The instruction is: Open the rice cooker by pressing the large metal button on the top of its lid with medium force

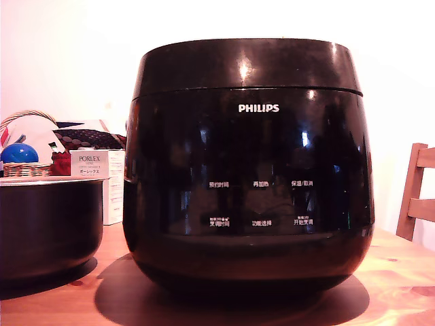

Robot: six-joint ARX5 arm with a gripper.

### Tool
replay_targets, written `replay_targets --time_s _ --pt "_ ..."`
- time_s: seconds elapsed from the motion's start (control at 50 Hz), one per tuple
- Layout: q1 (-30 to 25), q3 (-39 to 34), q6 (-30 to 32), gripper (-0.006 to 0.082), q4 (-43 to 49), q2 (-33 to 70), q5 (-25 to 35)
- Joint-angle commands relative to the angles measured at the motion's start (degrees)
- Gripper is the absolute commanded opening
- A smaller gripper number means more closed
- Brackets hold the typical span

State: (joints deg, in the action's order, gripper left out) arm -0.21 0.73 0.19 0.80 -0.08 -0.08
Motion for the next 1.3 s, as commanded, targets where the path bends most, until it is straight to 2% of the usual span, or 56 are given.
replay_targets --time_s 0.0,0.2,0.22,0.24,0.3,0.32,0.36,0.38,0.42,0.44,0.5,0.52,0.92,1.06,1.2,1.28 --pt "4.7 -2.12 -1.14 -0.0019 -6.29 -0.68 5.84" --pt "4.68 -2.12 -3.45 -0.0019 -6.84 -0.68 6.12" --pt "4.66 -2.12 -3.45 -0.0019 -6.84 -0.68 6.6" --pt "4.66 -2.12 -6.43 -0.0019 -6.91 -0.68 7.26" --pt "4.63 -2.1 -6.67 -0.0019 -7.45 -0.68 10.1" --pt "4.59 -2.1 -14.34 -0.0019 -7.87 -0.68 10.88" --pt "4.52 -2.1 -14.34 -0.0019 -8.81 -0.68 12.87" --pt "4.5 -2.08 -20.02 -0.0019 -9.29 -0.68 14.01" --pt "4.35 -1.86 -20.24 -0.0019 -10.34 -0.68 15.02" --pt "4.26 -1.66 -24.44 -0.0019 -10.62 -0.68 17.42" --pt "3.52 -0.74 -25.18 -0.0019 -11.37 -0.66 21.07" --pt "3.02 -0.28 -27.87 -0.0019 -11.43 -0.66 21.81" --pt "-12.04 12.41 -28.68 -0.0019 -11.08 1.97 36.94" --pt "-16.76 15.82 -28.65 -0.0019 -10.64 6.97 42.1" --pt "-20.59 18.43 -28.11 -0.0019 -10.71 14.62 44.09" --pt "-22.14 19.45 -22.49 -0.0019 -10.93 19.87 44.06"
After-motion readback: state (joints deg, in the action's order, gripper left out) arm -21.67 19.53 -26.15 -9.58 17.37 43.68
